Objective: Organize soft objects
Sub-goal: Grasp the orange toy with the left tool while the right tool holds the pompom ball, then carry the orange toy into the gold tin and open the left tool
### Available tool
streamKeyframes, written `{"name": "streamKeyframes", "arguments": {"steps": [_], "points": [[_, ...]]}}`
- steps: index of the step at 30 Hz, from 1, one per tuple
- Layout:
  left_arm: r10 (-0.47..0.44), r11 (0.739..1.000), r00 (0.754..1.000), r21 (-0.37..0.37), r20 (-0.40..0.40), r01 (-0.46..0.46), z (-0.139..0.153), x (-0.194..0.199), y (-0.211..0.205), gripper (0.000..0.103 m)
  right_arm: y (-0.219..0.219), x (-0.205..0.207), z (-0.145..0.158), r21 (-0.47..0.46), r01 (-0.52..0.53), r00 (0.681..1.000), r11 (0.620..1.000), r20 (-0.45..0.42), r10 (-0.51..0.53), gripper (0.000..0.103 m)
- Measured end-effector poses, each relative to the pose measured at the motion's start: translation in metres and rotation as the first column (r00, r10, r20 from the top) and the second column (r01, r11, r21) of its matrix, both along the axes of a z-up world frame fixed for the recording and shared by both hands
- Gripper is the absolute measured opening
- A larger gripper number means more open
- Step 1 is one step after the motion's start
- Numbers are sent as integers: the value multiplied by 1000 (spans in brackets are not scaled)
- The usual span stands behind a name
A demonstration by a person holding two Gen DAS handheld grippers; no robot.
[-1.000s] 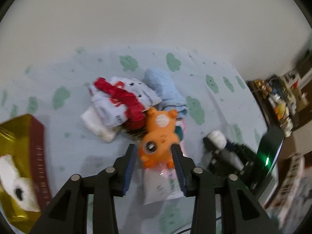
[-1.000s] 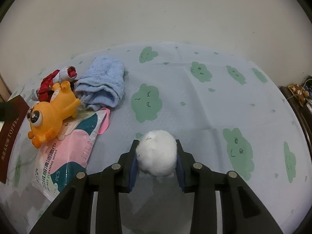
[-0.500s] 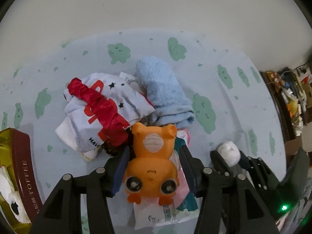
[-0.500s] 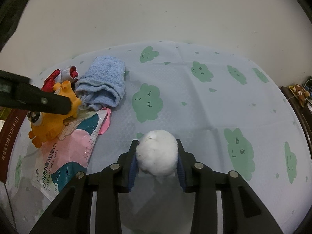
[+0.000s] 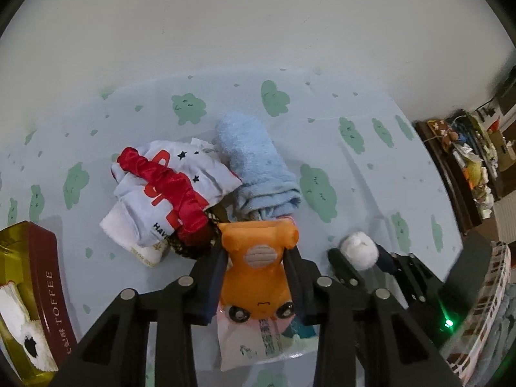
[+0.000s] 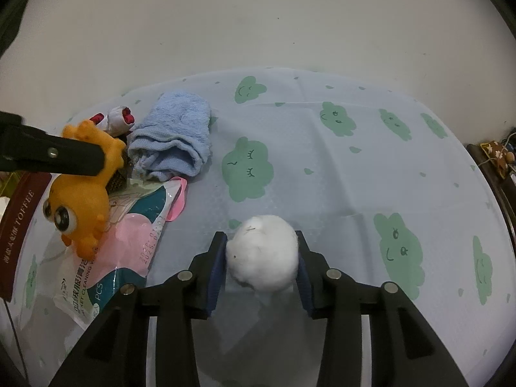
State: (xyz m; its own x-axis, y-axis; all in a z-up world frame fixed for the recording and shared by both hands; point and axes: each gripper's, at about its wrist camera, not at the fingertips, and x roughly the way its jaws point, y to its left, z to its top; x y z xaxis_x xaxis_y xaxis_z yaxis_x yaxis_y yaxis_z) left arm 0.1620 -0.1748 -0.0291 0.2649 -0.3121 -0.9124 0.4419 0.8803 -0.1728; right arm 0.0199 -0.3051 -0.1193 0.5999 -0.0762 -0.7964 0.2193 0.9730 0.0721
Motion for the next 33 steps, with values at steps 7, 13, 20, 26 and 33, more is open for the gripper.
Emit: {"name": "streamKeyframes", "arguments": {"steps": [7,13,20,26,33], "points": [[-14,999,1000,-39,27,15,18,-17,9,35,0,0,0,-1,0,1000,1000,0,0,39],[-24,999,995,-37,102,28,34,-35,23,35,0,0,0,-1,0,1000,1000,-1,0,39],[-35,999,980,32,194,29,46,-53,50,35,0,0,0,-2,0,1000,1000,-1,0,40],[8,999,975,38,220,-17,59,-58,90,35,0,0,-1,-3,0,1000,1000,-1,0,40],[144,987,957,39,253,-159,79,-50,160,35,1,1,-1,-7,0,1000,1000,-2,0,40]]}}
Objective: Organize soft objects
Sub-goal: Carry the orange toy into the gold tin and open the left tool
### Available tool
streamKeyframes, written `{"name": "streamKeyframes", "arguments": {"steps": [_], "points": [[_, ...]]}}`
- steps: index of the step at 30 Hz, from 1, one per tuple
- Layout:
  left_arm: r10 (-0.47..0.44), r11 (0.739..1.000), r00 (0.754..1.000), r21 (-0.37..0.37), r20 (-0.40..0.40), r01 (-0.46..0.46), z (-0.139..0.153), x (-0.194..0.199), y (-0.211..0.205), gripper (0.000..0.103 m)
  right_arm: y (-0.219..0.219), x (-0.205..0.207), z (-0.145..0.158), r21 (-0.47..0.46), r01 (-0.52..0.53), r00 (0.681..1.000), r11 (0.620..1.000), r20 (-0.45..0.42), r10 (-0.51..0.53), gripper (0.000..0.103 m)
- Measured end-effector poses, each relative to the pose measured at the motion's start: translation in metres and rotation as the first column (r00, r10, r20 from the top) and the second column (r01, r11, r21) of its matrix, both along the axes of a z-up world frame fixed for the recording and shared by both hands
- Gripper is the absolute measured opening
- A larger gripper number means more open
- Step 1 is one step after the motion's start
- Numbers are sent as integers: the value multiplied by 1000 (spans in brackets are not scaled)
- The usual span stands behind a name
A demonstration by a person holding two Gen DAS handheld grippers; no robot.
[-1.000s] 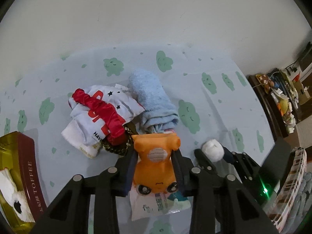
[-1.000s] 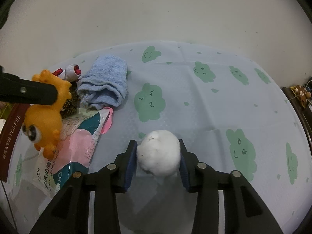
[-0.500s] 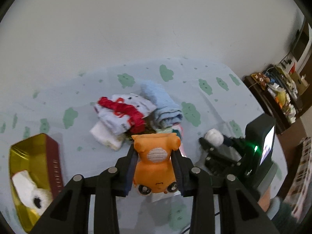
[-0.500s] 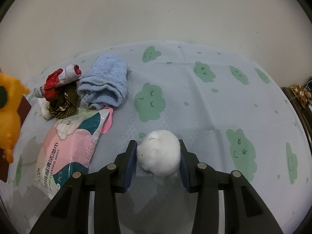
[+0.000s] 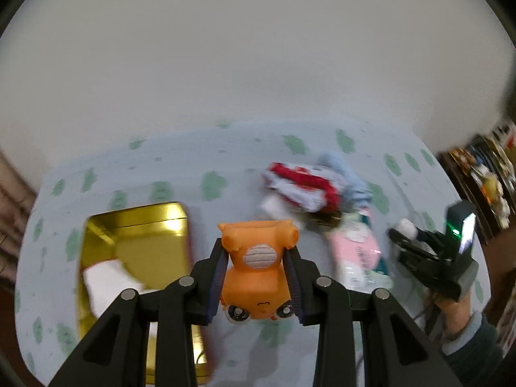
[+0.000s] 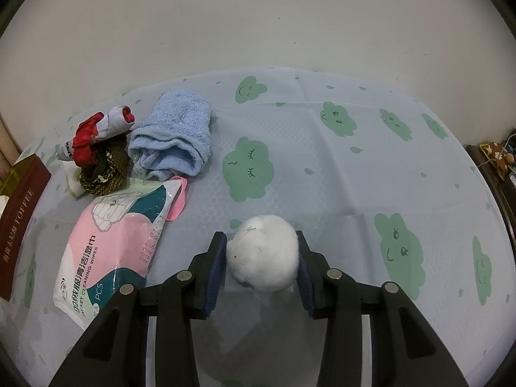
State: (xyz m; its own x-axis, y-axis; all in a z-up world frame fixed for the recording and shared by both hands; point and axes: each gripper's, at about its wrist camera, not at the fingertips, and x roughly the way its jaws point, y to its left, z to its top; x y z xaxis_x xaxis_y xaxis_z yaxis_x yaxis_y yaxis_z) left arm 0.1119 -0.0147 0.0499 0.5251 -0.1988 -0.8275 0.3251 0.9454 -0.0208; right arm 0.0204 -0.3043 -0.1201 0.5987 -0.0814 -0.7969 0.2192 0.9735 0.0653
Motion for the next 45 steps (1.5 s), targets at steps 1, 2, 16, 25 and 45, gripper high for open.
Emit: {"name": "streamKeyframes", "arguments": {"steps": [1,2,16,25,45], "points": [[27,1000,1000,7,7,-27,2,2,12,35,0,0,0,0,0,1000,1000,0,0,40],[45,999,999,16,11,-45,2,5,21,35,0,0,0,-2,0,1000,1000,0,0,40],[275,960,960,66,-53,-271,-46,58,110,35,1,0,0,-7,-1,1000,1000,0,1,40],[311,950,946,74,-93,-305,-72,77,113,38,1,0,0,-10,-1,1000,1000,-1,1,40],[309,951,947,23,-89,-309,-73,71,123,50,1,0,-1,-14,-1,1000,1000,-1,1,40]]}}
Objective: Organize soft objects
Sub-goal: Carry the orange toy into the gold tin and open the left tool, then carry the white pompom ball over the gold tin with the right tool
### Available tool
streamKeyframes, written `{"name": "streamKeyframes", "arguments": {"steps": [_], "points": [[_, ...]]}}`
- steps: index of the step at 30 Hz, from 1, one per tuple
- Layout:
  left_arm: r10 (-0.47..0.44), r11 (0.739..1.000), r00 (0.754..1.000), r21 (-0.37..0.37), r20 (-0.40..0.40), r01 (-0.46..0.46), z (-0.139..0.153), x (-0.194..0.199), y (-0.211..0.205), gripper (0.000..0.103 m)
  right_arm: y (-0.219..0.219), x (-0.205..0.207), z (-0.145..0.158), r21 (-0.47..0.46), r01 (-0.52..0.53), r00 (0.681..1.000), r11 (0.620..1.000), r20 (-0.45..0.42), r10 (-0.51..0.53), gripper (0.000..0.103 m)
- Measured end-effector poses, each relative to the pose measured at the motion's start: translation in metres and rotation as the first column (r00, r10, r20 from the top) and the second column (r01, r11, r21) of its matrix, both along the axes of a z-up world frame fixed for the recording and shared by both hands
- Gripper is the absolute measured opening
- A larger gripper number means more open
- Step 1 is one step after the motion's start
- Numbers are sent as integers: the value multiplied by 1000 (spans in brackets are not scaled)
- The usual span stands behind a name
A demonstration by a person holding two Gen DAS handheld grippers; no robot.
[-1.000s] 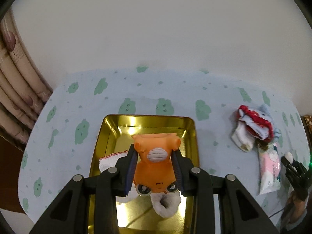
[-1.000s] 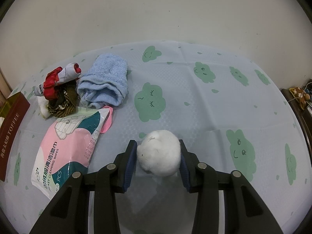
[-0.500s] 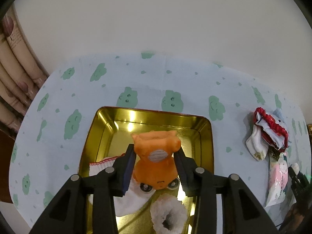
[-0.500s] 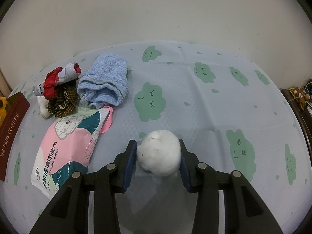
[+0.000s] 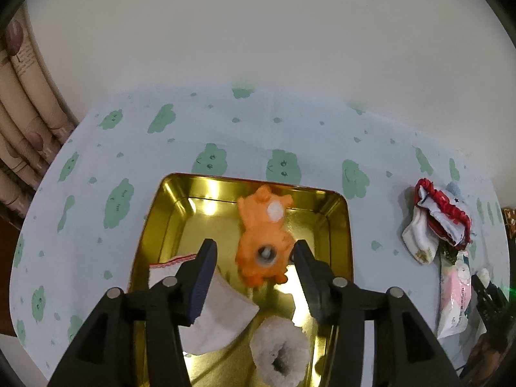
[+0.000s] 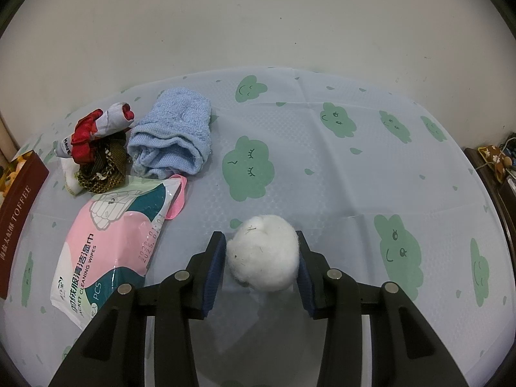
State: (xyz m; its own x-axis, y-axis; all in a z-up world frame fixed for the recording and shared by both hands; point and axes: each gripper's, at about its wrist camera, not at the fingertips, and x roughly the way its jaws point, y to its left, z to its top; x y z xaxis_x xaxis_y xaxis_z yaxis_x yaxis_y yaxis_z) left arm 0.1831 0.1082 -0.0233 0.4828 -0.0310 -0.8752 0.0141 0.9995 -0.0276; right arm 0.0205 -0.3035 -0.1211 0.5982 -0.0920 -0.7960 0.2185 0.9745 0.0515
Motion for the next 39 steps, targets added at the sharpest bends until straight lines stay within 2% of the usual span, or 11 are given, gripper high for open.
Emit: {"name": "streamKeyframes", "arguments": {"steps": [3,6,12,16,19,22,25,27,34,39], "points": [[11,1000,999,5,46,-11,10,-12,4,50,0,0,0,1,-1,1000,1000,0,1,40],[18,999,997,39,81,-21,20,-28,7,50,-2,0,0,8,-12,1000,1000,1,12,44],[23,993,989,111,147,-40,32,-65,27,51,-5,-3,0,13,-14,1000,1000,6,13,45],[53,993,985,98,167,-70,30,-84,48,51,-16,-9,2,55,-13,1000,998,26,11,51],[93,991,981,78,173,-107,26,-93,66,51,-20,-14,3,46,5,1000,999,22,-6,52],[116,985,974,100,194,-137,25,-98,77,51,-19,-23,6,30,21,999,999,24,-22,52],[122,980,969,126,213,-151,23,-102,84,51,-17,-28,7,18,39,999,999,17,-40,39],[128,980,968,122,215,-157,22,-103,87,51,-17,-29,9,12,47,999,999,20,-47,27],[133,977,964,134,232,-167,18,-109,94,51,3,-28,17,-58,29,999,998,24,-28,23],[165,974,958,117,236,-196,15,-113,106,51,23,-32,37,-64,-9,999,998,48,12,23]]}}
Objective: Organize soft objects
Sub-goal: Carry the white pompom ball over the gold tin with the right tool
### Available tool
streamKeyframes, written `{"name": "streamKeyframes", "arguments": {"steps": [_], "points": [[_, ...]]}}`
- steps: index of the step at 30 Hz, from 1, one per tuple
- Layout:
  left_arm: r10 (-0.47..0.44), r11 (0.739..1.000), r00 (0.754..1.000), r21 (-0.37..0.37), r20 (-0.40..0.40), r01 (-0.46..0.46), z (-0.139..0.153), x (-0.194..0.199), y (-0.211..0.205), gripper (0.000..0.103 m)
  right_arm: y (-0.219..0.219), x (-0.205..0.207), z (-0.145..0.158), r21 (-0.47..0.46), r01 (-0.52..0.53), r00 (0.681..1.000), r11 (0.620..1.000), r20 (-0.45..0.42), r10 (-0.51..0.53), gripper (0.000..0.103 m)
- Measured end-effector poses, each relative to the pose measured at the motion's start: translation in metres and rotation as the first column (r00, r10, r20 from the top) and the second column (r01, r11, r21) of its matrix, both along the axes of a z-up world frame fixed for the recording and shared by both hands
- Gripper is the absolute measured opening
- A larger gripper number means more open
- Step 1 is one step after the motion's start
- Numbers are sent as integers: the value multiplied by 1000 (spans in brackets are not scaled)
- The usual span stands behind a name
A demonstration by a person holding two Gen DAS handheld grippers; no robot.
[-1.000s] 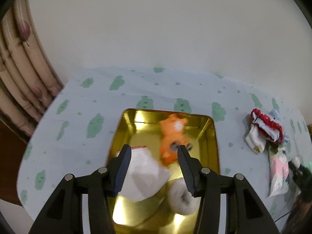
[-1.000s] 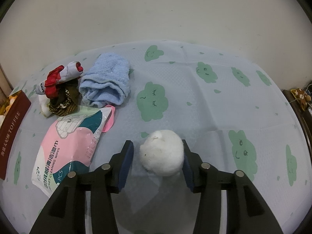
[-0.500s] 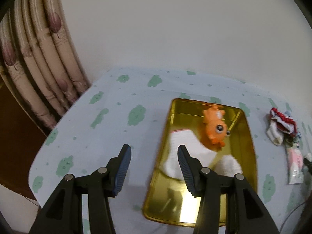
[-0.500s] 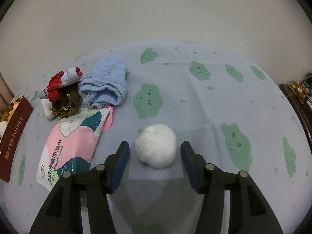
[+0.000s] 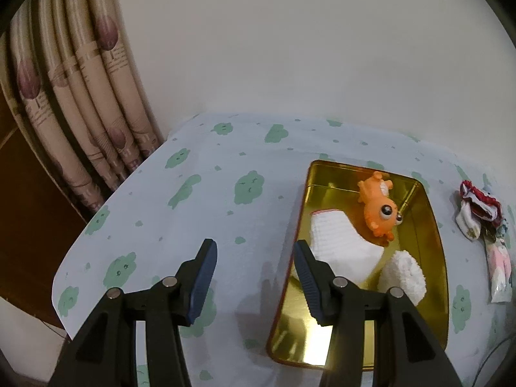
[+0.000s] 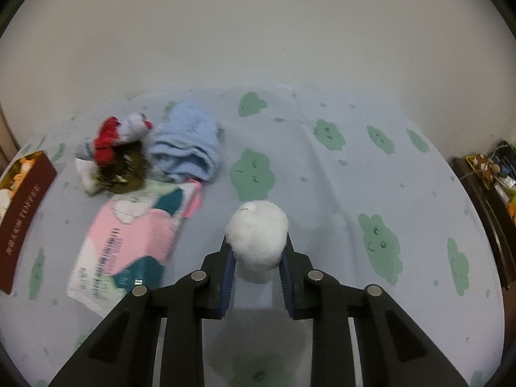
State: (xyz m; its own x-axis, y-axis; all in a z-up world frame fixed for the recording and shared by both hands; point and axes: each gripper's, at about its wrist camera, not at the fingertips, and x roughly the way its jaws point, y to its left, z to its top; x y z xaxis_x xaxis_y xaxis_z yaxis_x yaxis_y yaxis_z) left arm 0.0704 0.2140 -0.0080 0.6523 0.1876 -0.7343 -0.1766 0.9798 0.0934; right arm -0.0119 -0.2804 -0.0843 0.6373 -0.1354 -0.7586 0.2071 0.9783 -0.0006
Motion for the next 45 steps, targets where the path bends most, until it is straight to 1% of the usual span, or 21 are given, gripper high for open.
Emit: {"name": "streamKeyframes", "arguments": {"steps": [3,7,10,13,15,17,19,23,27,32,35,38,39,40,42,44,45], "points": [[19,1000,1000,-18,1,-19,-2,-1,8,51,19,1,16,2,-39,999,999,22,39,23],[48,998,999,-42,8,-47,-5,-5,19,51,53,7,36,25,-122,992,992,44,121,23],[99,993,995,-59,8,-99,-10,-8,31,51,87,13,47,37,-205,978,978,59,202,23],[128,988,992,-85,-12,-128,-15,-9,44,51,126,17,54,61,-297,954,953,70,293,23],[165,981,986,-98,-14,-166,-15,-9,54,51,157,18,58,69,-365,930,928,71,361,23],[199,972,980,-128,-4,-198,-14,-11,63,51,184,20,58,68,-427,903,901,72,423,23],[220,964,976,-150,-3,-218,-15,-12,68,51,214,20,60,73,-492,870,867,75,487,23],[249,957,968,-150,-13,-248,-17,-11,74,51,273,19,60,76,-612,791,787,75,607,23],[270,951,963,-151,-11,-268,-17,-11,79,51,321,20,55,92,-690,723,718,60,688,23],[304,936,953,-181,-11,-301,-18,-13,88,51,357,26,38,107,-735,675,669,22,738,23],[308,933,951,-192,-14,-305,-19,-14,90,51,366,31,27,132,-735,671,665,7,741,23],[302,933,953,-197,-24,-300,-21,-12,90,51,373,38,19,133,-730,674,670,-17,738,26],[301,933,953,-197,-25,-300,-21,-12,90,51,374,39,17,137,-729,675,670,-20,738,28],[299,934,954,-199,-25,-298,-21,-13,90,51,376,39,15,133,-725,680,676,-22,733,28],[298,934,954,-199,-28,-298,-22,-12,90,51,377,41,14,134,-724,680,677,-29,733,29],[296,933,955,-205,-37,-297,-23,-11,90,51,377,43,12,139,-719,684,681,-30,729,33],[296,932,954,-207,-40,-297,-24,-11,91,51,377,42,13,139,-718,685,682,-30,728,37]]}}
